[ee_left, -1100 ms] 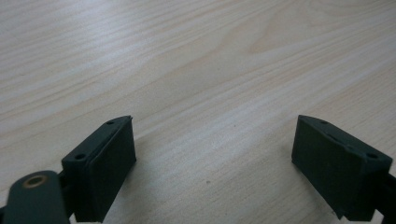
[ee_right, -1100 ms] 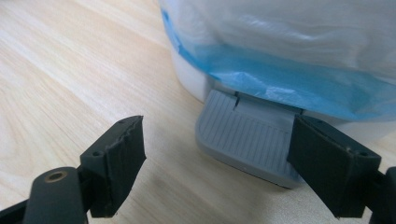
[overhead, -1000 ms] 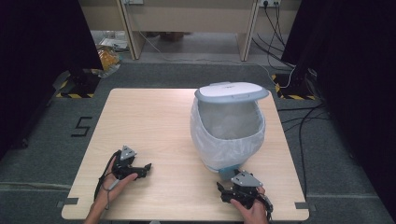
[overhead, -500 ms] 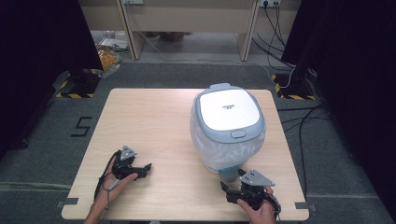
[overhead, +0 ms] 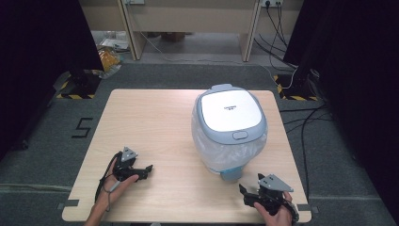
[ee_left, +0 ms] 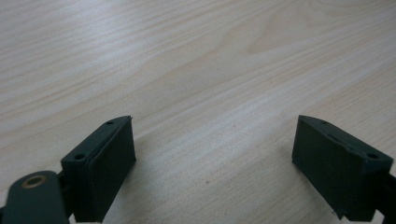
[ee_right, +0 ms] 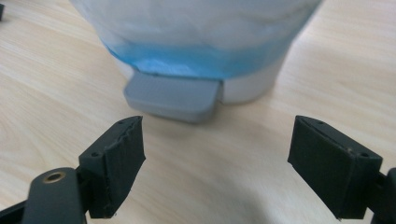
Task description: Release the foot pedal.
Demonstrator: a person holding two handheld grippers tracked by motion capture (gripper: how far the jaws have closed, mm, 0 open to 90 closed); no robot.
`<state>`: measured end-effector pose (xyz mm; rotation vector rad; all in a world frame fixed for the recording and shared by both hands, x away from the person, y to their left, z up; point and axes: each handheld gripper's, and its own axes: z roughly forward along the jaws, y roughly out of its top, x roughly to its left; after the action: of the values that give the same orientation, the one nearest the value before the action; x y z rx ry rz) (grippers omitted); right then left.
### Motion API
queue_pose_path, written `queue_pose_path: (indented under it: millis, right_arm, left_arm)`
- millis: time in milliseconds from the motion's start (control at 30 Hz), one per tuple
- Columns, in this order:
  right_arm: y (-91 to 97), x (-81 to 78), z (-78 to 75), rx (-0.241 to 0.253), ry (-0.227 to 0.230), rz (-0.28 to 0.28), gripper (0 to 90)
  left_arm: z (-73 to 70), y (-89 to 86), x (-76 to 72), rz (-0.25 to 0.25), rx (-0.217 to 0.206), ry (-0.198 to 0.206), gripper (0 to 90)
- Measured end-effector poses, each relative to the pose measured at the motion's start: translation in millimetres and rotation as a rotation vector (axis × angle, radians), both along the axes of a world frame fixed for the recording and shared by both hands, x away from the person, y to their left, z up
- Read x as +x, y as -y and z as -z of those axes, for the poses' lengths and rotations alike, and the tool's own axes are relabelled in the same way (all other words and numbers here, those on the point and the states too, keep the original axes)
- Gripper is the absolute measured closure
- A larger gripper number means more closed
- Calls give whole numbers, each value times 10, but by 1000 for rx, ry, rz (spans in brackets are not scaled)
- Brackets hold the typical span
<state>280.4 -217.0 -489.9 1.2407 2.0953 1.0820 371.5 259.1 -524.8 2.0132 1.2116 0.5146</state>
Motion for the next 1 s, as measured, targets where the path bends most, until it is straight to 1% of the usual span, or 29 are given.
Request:
queue_pose_path:
  millis: [33, 100, 167, 200, 233, 267, 333, 400, 567, 600, 633, 667, 700, 767, 800, 867, 933, 1000]
  right_arm:
    - [0, 0, 0, 0, 0, 0, 186]
    - [67, -39, 42, -8, -21, 14, 185]
    - [88, -51, 66, -8, -23, 19, 185]
    - [110, -70, 95, -9, -32, 26, 185]
    - [132, -100, 141, -24, -52, 31, 185]
    - [132, -100, 141, -24, -52, 31, 185]
    - [151, -127, 179, -50, -59, 38, 185]
    - [171, -162, 207, -49, -75, 39, 184]
    - [200, -200, 256, -67, -89, 50, 179]
    - [218, -230, 290, -68, -92, 62, 166]
    - [225, -239, 300, -57, -89, 64, 164]
    - [225, -239, 300, -57, -89, 64, 164]
    - [241, -284, 317, -45, -80, 67, 157]
    - [243, -302, 325, -40, -75, 71, 155]
    - [246, -349, 349, -30, -54, 81, 153]
    - [255, -385, 366, -27, -32, 86, 152]
    - [252, -414, 374, -19, -32, 92, 152]
    - [252, -416, 387, -14, -15, 95, 151]
  left_arm:
    - [0, 0, 0, 0, 0, 0, 124]
    - [1, 0, 0, 0, -1, 1, 124]
    - [1, 0, 0, 0, 0, 1, 124]
    - [1, 0, 1, 0, -1, 1, 124]
    - [-2, 0, 0, 1, 2, -2, 123]
    - [-2, 0, 0, 1, 2, -2, 123]
    - [-2, 0, 0, 1, 3, -2, 123]
    - [-2, 0, 0, 1, 3, -2, 123]
    - [-2, 0, 0, 1, 3, -2, 123]
    - [-1, 0, -1, 1, 3, -2, 123]
    - [-2, 0, -1, 1, 3, -2, 123]
    - [-2, 0, -1, 1, 3, -2, 123]
    - [-1, 1, -1, 1, 3, -2, 123]
    - [-1, 1, -1, 1, 3, -1, 123]
    - [-2, 1, -1, 1, 3, -2, 123]
    - [-1, 1, -1, 1, 3, -1, 123]
    - [-1, 1, -1, 1, 3, -1, 123]
    - [-1, 1, -1, 1, 3, -1, 123]
